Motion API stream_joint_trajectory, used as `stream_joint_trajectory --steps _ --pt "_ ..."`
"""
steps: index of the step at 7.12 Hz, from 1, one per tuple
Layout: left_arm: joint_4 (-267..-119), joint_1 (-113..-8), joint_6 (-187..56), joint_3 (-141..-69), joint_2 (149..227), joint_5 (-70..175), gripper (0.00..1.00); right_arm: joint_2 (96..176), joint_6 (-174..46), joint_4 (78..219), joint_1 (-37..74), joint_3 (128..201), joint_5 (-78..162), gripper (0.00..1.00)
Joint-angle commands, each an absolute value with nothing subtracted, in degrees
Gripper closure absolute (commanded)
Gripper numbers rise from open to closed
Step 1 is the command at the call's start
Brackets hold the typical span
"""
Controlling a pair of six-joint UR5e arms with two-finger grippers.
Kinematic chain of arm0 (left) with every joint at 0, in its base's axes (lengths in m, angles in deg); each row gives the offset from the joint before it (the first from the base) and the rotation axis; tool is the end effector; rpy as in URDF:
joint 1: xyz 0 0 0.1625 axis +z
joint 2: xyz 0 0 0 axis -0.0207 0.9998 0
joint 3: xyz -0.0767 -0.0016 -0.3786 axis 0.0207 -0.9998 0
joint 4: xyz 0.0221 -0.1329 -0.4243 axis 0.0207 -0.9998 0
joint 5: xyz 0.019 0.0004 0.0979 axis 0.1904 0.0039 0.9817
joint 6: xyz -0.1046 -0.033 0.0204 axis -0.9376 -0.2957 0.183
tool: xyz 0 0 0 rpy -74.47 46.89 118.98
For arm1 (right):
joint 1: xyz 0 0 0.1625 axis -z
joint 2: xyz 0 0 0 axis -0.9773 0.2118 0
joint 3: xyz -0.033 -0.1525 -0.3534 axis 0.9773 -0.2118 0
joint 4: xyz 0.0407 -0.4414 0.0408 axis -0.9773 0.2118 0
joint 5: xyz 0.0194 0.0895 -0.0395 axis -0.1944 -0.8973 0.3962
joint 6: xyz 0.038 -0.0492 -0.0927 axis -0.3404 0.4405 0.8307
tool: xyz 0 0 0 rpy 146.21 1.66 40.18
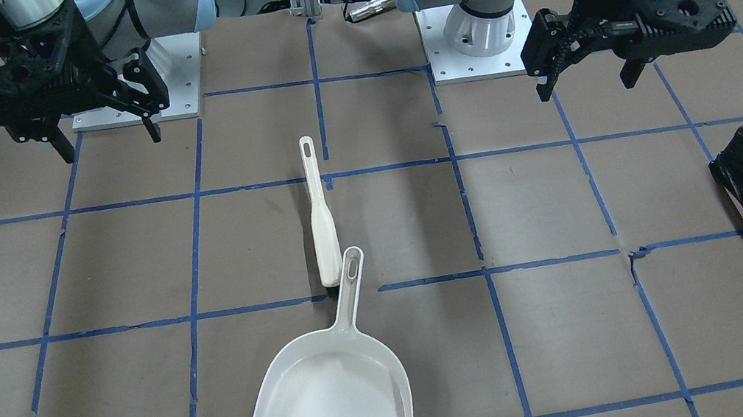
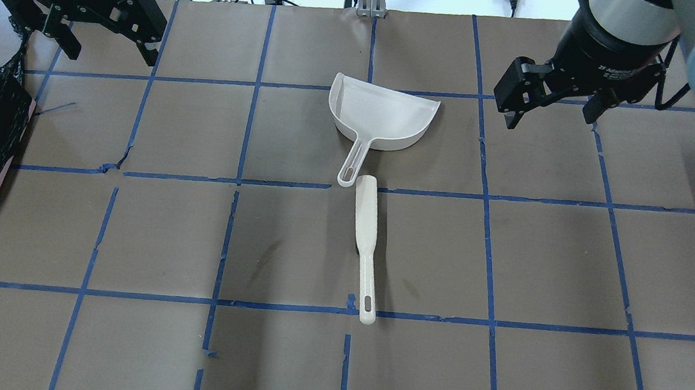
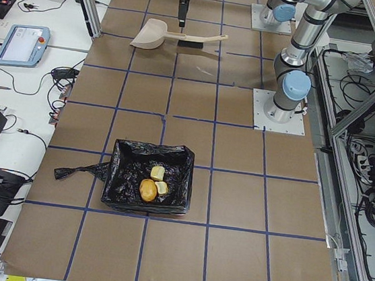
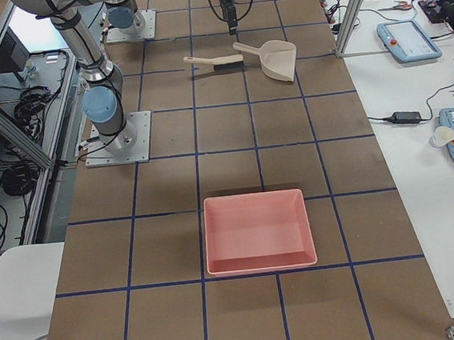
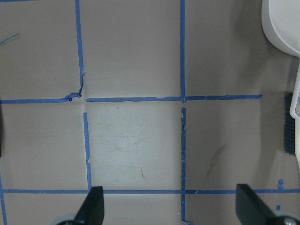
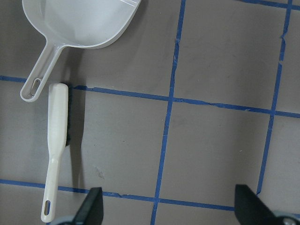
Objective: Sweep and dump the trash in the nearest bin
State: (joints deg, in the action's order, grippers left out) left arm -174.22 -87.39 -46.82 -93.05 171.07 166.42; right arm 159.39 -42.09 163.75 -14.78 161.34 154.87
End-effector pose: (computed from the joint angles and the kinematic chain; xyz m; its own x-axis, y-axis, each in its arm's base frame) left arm -0.0926 -0.5455 0.5009 -0.9990 0.0067 -0.0437 0.0071 0.9999 -0.0086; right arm 0.1558 -0.5051 0.4723 -0.9901 -0.1400 0.0101 -0.1403 0.9861 -0.0891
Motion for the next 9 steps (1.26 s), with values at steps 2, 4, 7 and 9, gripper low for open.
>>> stream_joint_trajectory --steps 2,4,7,9 --pt "-174.5 -87.4 -46.8 -92.7 171.0 166.4 0.0 159.4 -42.1 163.8 -14.8 161.3 154.8 0.0" --pt "-175.1 -87.3 -46.9 -92.3 171.3 166.3 0.0 159.4 -42.1 163.8 -14.8 161.3 154.9 0.0" --pt "-176.5 -88.0 -47.4 -92.7 171.6 166.1 0.0 159.4 -42.1 163.8 -14.9 161.3 154.9 0.0" --pt "-176.4 -88.1 -47.5 -92.8 172.0 166.0 0.0 159.4 -42.1 163.8 -14.8 161.3 154.9 0.0"
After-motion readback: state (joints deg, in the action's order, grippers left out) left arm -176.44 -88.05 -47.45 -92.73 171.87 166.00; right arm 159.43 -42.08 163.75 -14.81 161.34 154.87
